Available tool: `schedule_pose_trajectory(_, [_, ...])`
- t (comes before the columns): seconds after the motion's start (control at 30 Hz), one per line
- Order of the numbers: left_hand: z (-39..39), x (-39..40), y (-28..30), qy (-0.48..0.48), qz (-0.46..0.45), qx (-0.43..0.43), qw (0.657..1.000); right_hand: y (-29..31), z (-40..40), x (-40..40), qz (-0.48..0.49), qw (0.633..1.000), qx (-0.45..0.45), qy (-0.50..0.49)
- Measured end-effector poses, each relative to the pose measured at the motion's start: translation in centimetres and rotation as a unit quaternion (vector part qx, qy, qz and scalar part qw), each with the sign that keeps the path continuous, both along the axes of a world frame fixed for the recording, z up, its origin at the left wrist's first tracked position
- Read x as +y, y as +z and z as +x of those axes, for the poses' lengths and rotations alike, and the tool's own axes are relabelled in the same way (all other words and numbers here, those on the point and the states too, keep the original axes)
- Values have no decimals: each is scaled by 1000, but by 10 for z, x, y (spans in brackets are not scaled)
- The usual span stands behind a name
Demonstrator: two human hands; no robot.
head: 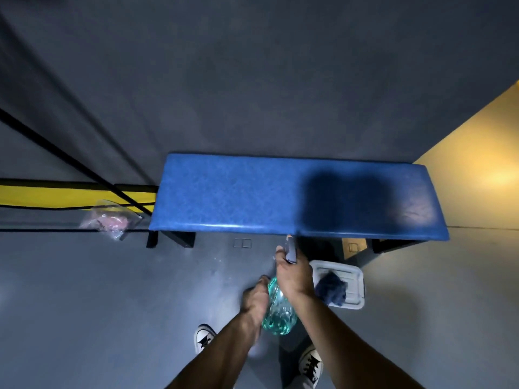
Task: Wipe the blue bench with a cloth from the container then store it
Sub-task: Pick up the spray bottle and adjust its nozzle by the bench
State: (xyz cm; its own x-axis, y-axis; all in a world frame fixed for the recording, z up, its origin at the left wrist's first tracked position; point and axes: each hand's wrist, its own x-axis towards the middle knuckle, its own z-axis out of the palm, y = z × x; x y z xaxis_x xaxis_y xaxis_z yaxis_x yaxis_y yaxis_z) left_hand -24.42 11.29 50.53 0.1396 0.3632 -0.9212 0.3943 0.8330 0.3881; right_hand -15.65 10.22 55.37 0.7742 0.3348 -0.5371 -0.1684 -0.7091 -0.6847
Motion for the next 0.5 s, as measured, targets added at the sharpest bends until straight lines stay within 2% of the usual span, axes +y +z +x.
schedule_pose_trajectory(0.1, [27, -19, -3, -45, 6, 0, 999, 0, 25, -23, -13, 1000, -12, -23])
schedule_pose_trajectory(0.2, [48, -37, -15, -50, -5, -12, 999, -2, 46, -40, -15, 999, -14, -32])
schedule_pose_trajectory(0.33, [67, -49, -4, -23, -14, -9, 1000, -8, 61, -50, -8, 999, 5, -35])
schedule_pose_trajectory(0.43, [73, -55, -7, -7, -23, -5, 1000, -8, 70, -55, -35, 999, 15, -15])
schedule_pose_trajectory(0.5, [79, -59, -8, -23, -18, -7, 1000, -5, 78, -61, -29, 999, 23, -17])
